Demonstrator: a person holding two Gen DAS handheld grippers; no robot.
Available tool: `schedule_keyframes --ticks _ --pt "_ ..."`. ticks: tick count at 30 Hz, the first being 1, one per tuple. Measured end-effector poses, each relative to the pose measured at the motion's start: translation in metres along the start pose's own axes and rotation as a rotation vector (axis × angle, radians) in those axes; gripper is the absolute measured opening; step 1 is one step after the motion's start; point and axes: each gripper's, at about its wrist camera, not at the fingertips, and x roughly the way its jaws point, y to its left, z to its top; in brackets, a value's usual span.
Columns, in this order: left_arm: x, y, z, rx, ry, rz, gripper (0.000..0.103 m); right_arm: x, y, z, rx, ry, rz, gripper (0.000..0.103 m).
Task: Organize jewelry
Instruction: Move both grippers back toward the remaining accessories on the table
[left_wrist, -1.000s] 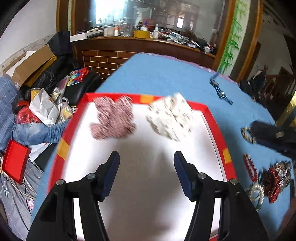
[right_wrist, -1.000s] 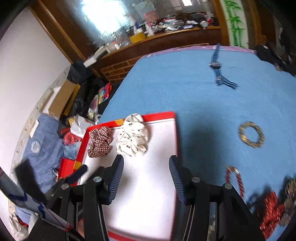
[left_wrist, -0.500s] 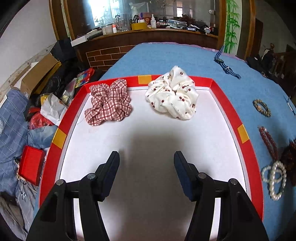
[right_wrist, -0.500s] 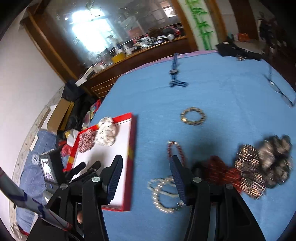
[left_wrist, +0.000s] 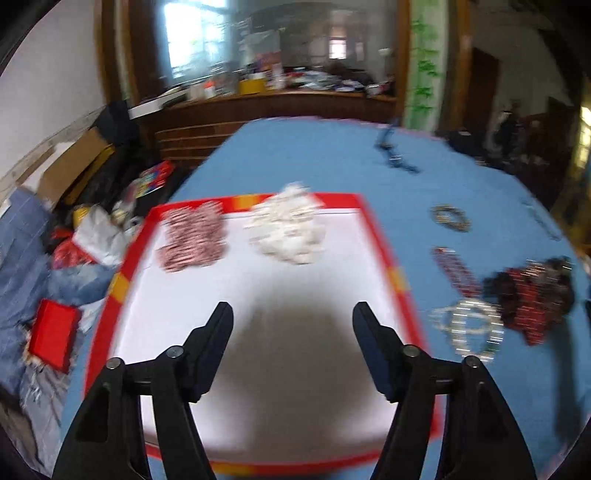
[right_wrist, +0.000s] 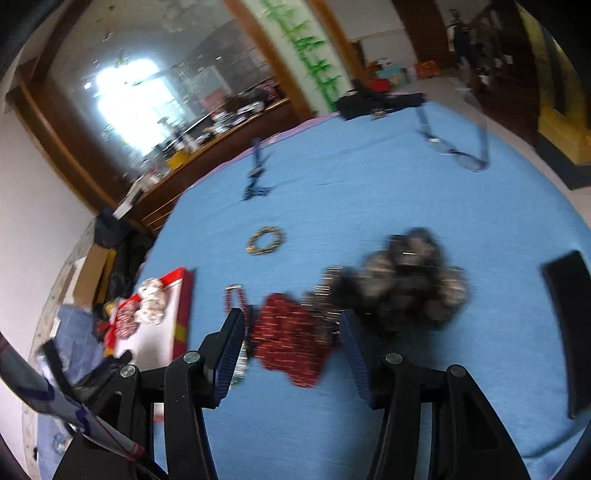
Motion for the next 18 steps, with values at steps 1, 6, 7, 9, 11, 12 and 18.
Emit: schedule_keyframes --ticks 1,6,7,9,11,12,18 --pt "-0.005 -0.010 0.000 0.018 0.001 -0.034 0.071 -0.003 -0.010 -0.002 0.014 -0.001 -0.007 0.057" --pt "-0.016 -0.065 -0.005 0.125 0.026 -0.185 0.072 -0.010 -0.042 -0.011 0.067 0.003 -0.038 0.057" --pt "-0.017 -0.073 -0.008 0.143 0.031 -0.201 0.071 -0.011 -0.048 -0.013 0.074 0.003 -0.050 0.057" --pt "-0.016 -0.093 -0.013 0.185 0.048 -0.235 0.071 -0.012 -0.059 -0.016 0.089 0.003 -0.068 0.057" --pt "-0.013 -0.111 -0.017 0.226 0.066 -0.268 0.071 -0.013 -0.067 -0.019 0.106 0.005 -0.076 0.057" --pt "-0.011 -0.119 -0.019 0.240 0.074 -0.280 0.071 -0.013 -0.070 -0.020 0.112 0.006 -0.078 0.057" --pt "0.002 -0.143 -0.016 0.257 0.111 -0.331 0.071 -0.004 -0.071 -0.026 0.101 0.031 -0.066 0.057"
